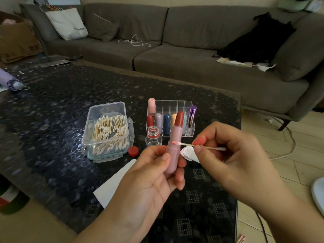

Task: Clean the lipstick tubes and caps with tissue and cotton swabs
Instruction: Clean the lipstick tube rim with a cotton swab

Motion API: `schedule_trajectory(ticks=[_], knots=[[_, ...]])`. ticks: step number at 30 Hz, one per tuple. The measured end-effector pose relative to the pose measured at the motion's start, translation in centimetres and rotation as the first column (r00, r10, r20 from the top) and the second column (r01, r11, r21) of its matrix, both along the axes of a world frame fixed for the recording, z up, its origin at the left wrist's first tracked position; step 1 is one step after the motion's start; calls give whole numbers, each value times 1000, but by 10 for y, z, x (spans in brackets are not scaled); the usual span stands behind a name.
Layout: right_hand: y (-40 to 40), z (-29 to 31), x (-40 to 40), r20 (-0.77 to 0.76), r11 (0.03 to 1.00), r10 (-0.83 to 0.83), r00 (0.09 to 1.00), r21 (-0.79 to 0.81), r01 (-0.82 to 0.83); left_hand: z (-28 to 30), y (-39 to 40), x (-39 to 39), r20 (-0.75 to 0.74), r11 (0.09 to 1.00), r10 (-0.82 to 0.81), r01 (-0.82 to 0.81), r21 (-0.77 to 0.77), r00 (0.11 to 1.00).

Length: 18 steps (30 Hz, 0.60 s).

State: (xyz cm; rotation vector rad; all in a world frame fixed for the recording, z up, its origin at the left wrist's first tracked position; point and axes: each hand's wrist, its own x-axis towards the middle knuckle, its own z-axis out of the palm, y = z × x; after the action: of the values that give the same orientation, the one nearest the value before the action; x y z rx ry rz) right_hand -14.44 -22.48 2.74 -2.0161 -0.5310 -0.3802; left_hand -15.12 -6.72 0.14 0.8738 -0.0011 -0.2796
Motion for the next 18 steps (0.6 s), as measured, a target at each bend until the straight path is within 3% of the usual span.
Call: schedule_trajectory(ticks=[6, 12, 18], knots=[[0, 1, 0, 55, 996, -78, 995, 40, 76, 3, -1, -2, 39, 999, 14, -16, 52, 999], [2, 0, -1, 29, 1000, -22, 999, -8, 23, 1, -1, -2, 67, 994, 41, -48, 98, 997], [0, 4, 0, 64, 993, -108, 992, 52, 105, 2, -2, -3, 112, 987, 61, -77, 143, 992]])
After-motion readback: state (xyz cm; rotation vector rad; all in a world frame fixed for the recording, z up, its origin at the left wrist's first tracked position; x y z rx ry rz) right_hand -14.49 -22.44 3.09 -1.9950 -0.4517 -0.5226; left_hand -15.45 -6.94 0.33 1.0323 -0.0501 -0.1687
